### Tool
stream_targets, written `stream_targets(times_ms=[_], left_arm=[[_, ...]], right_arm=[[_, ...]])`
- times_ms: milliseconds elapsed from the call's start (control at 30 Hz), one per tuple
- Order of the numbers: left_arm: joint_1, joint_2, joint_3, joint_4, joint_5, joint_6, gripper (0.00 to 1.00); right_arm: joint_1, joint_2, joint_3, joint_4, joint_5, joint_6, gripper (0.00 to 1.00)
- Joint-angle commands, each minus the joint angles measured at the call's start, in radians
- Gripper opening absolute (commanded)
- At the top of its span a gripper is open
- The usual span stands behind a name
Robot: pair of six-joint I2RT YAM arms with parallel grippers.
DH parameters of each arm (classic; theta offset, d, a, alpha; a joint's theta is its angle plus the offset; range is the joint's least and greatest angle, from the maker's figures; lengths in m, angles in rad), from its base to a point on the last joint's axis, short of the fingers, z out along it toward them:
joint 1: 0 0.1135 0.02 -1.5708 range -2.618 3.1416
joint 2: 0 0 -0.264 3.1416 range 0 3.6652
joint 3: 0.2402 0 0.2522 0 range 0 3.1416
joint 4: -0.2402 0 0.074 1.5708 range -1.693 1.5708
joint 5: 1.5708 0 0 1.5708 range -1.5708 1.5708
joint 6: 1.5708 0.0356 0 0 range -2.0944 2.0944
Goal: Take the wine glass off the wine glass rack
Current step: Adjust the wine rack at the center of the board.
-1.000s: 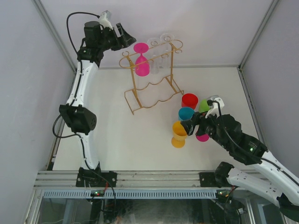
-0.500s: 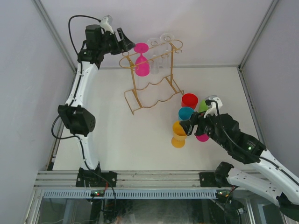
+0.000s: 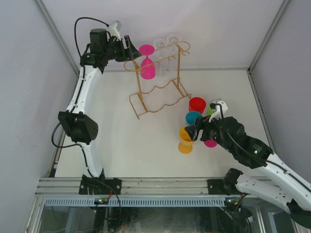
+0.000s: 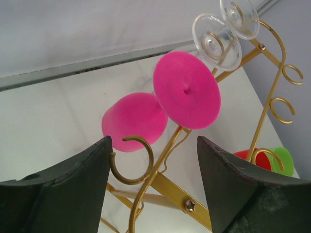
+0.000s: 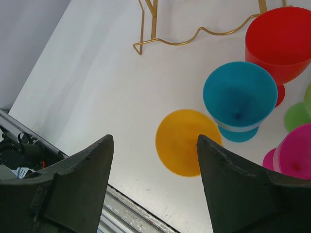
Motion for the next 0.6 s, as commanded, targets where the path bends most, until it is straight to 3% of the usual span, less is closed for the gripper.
stream_targets(times_ms=[0,567], left_arm=[[-0.019,-0.101,-0.042,-0.007,0.034,0.049,0.73],[-0.073,-0.278,-0.242,-0.025,0.031,0.049,0.68]], right_arm=[[-0.006,-0.002,0.0,0.02,-0.008,0.024,0.69],[-0.006,0.002,0.0,-0.005,-0.014,0.041,0.69]])
